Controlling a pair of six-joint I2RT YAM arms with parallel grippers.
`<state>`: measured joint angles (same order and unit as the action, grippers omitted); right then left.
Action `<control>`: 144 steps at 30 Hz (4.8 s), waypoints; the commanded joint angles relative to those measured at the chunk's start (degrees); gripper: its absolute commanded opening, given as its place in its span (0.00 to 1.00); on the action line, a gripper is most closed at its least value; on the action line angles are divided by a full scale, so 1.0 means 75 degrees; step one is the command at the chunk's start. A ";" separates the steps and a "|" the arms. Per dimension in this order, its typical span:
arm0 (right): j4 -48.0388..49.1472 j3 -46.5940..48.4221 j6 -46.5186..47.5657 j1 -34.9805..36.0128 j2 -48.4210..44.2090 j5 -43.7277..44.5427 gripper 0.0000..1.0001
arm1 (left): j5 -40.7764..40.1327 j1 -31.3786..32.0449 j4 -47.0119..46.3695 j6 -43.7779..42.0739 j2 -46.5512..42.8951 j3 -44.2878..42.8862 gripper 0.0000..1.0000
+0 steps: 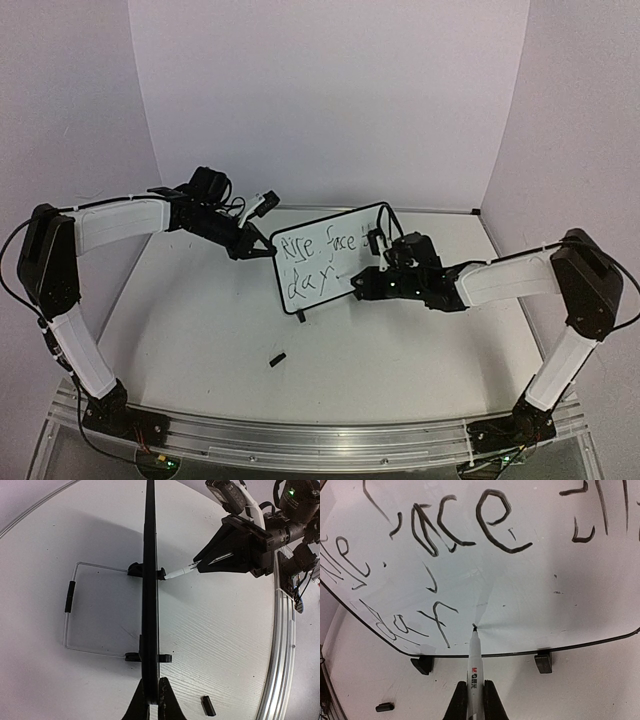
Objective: Write a sentence on the whiteboard
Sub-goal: Place the whiteboard at the center of the board, then pick up the pen cap from the center of the board, then insert the whiteboard marker without the cap into the pen cap.
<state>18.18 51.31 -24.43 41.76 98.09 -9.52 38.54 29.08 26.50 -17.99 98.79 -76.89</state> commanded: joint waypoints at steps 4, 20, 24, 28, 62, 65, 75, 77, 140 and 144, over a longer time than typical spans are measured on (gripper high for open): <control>-0.0701 -0.0485 0.0212 -0.0033 -0.1770 0.0420 0.00 | -0.0607 0.0139 0.0935 0.0030 0.0444 0.0102 0.15; -0.2970 -0.0152 0.0912 -0.0092 -0.3875 0.0882 0.00 | -0.1110 0.0079 0.0219 0.1131 -0.1186 0.0944 0.58; -0.3768 0.0171 0.1072 -0.0206 -0.4019 0.0909 0.00 | -0.1817 0.0298 -0.0741 0.2154 -0.2279 0.2061 0.60; -0.4280 0.0399 0.1120 -0.0291 -0.4189 0.0914 0.00 | -0.2944 0.1066 -0.1302 0.3220 -0.3196 0.3051 0.60; -0.4814 -0.0127 0.0498 -0.0312 -0.5211 0.0322 0.00 | -0.6014 0.4543 -0.1898 0.5165 -0.1066 0.4168 0.36; -0.4810 -0.0172 0.0475 -0.0309 -0.5244 0.0341 0.00 | -0.5927 0.4548 -0.1984 0.5126 -0.0901 0.4123 0.36; -0.4819 -0.0249 0.0417 -0.0308 -0.5309 0.0409 0.00 | -0.5877 0.4548 -0.1899 0.4994 -0.0593 0.4024 0.26; -0.4810 -0.0256 0.0415 -0.0308 -0.5296 0.0406 0.00 | -0.5855 0.4548 -0.1843 0.4956 -0.0550 0.3987 0.23; -0.6701 0.0939 0.0983 -0.0429 -0.2398 -0.8208 0.00 | -0.1203 0.5106 -0.4182 0.4347 -0.2584 0.3505 0.00; -0.6746 0.0981 0.1027 -0.0412 -0.2393 -0.8214 0.00 | -0.1147 0.5115 -0.4155 0.4334 -0.2547 0.3463 0.00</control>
<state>-31.60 56.05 -18.32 38.16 79.83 -70.11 28.54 67.07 -3.33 14.85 80.25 -48.04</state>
